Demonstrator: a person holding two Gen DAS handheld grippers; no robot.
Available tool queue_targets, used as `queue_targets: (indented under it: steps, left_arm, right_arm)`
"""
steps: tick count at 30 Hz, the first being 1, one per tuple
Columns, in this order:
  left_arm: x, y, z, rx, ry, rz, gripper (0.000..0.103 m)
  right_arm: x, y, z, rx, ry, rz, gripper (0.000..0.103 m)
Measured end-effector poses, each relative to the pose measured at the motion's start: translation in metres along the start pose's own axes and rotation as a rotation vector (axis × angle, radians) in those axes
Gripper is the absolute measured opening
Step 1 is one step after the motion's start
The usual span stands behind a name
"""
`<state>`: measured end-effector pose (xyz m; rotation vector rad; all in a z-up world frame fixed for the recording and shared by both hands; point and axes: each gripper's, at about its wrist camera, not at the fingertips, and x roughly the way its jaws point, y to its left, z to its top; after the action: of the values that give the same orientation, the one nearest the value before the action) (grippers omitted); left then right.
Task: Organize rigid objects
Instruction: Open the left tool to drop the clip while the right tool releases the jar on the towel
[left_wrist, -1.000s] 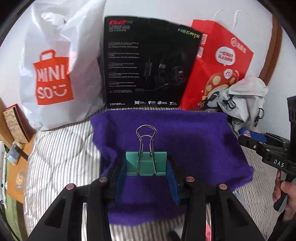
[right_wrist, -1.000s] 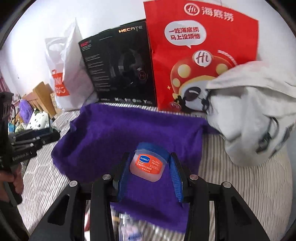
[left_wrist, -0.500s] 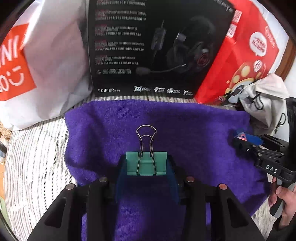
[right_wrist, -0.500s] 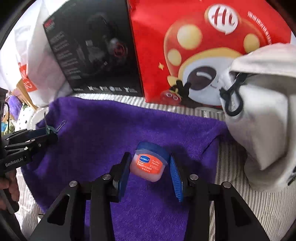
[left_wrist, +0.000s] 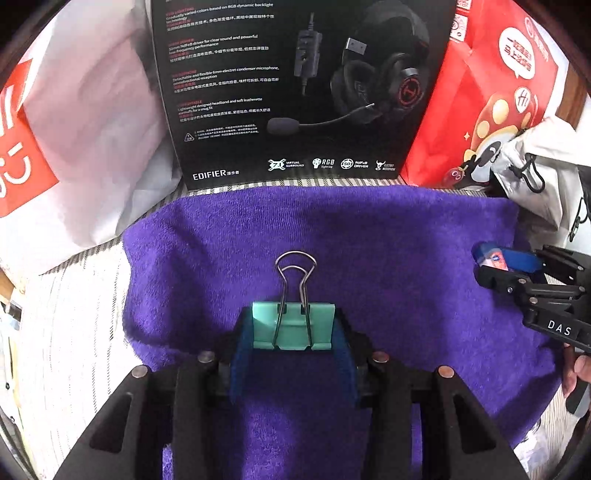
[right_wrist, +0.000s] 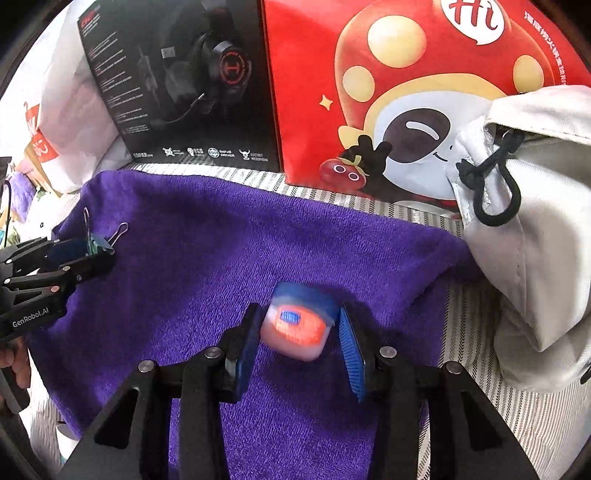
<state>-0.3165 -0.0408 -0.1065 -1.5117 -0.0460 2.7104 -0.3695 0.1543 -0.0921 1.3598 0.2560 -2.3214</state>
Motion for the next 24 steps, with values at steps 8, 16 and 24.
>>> queue_targets:
  steps: [8,16,24]
  left_arm:
    - [-0.01,0.005,-0.011,-0.052,0.007,-0.038,0.053]
    - [-0.068,0.004,-0.037,-0.116,-0.049,-0.034,0.099]
    - [-0.114,-0.001,-0.091,-0.261,-0.029,-0.134,0.103]
  right_arm:
    - [-0.015,-0.004,-0.013,0.01,-0.01,0.054,0.053]
    - [-0.077,-0.002,-0.05,0.016,-0.057,0.026,0.091]
    - [-0.122,0.012,-0.104,0.038,-0.07,0.025,0.103]
